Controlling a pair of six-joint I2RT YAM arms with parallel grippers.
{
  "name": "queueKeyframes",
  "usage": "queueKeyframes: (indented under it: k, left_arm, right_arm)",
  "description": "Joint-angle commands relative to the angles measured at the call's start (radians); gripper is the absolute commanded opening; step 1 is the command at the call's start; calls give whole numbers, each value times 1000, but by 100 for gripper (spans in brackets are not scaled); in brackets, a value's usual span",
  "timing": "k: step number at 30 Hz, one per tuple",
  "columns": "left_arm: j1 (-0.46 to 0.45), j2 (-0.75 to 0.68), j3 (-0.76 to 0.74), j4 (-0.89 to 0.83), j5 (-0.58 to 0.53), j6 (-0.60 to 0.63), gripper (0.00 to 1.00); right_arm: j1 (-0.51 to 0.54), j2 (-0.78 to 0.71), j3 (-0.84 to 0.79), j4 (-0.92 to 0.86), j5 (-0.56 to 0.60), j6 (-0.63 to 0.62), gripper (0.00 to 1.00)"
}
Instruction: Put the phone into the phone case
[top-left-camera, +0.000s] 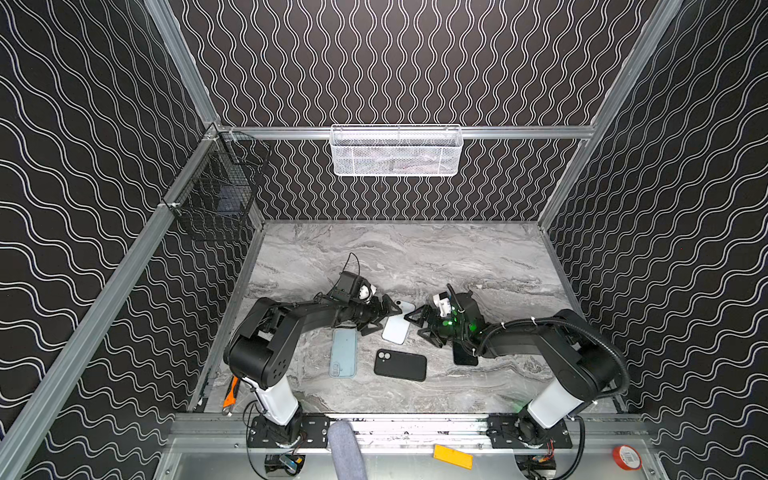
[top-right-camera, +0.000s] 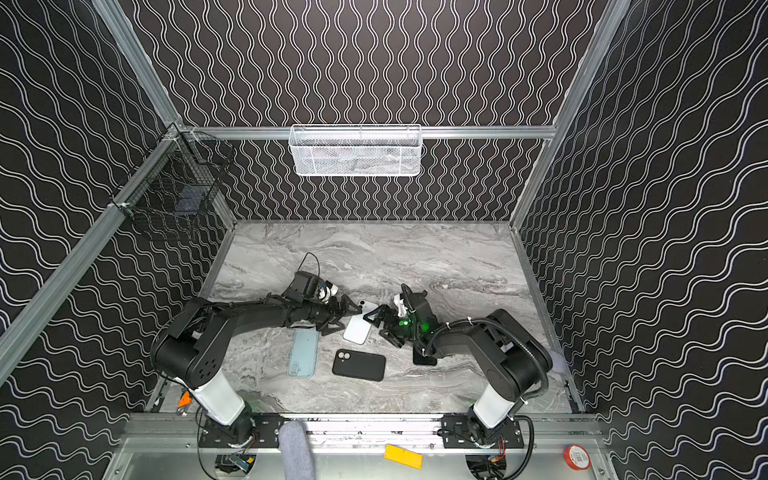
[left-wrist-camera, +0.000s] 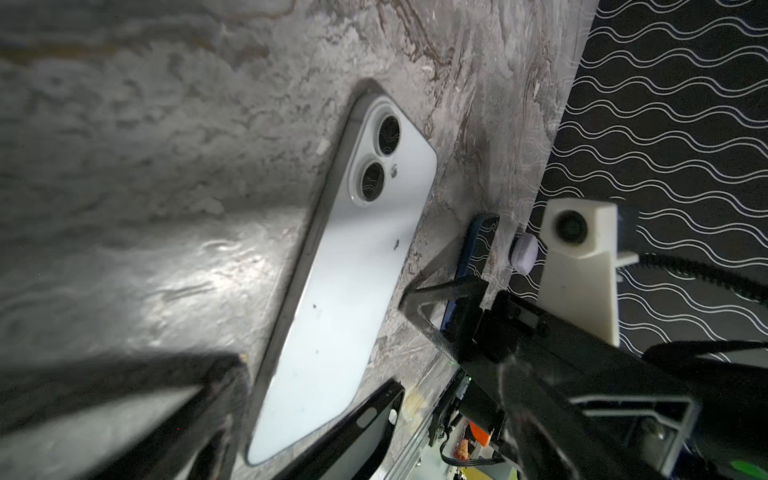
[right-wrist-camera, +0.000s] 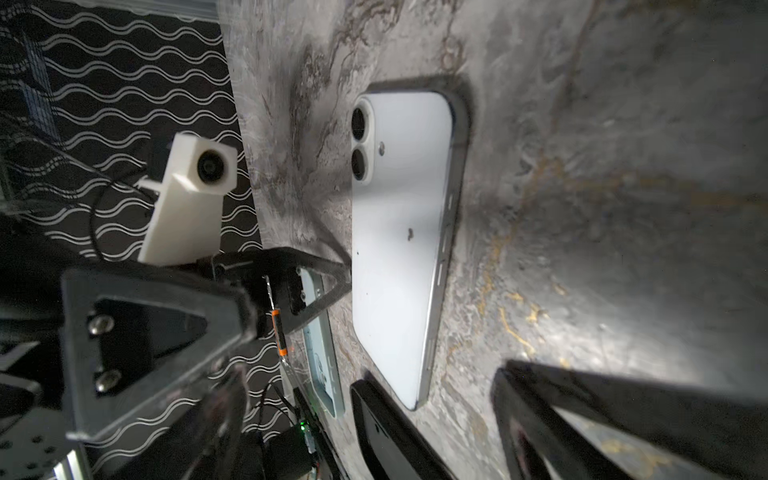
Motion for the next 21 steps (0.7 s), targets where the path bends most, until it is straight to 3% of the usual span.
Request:
queueKeyframes:
  k: [1, 5, 16, 21]
  left_arm:
    - [5, 20, -31, 29, 11, -11, 96]
    - [5, 43, -51, 126, 46, -48, 94]
    - [5, 41, -65, 143, 43, -52, 88]
    - [6, 48, -86, 194, 44, -74, 83]
  right_arm:
    - [0, 42, 13, 124, -15, 99, 94]
    - [-2, 96, 4, 206, -16, 111, 94]
    - [-21, 230, -20, 526, -48, 199, 93]
    - [-22, 222, 10, 511, -83, 173, 92]
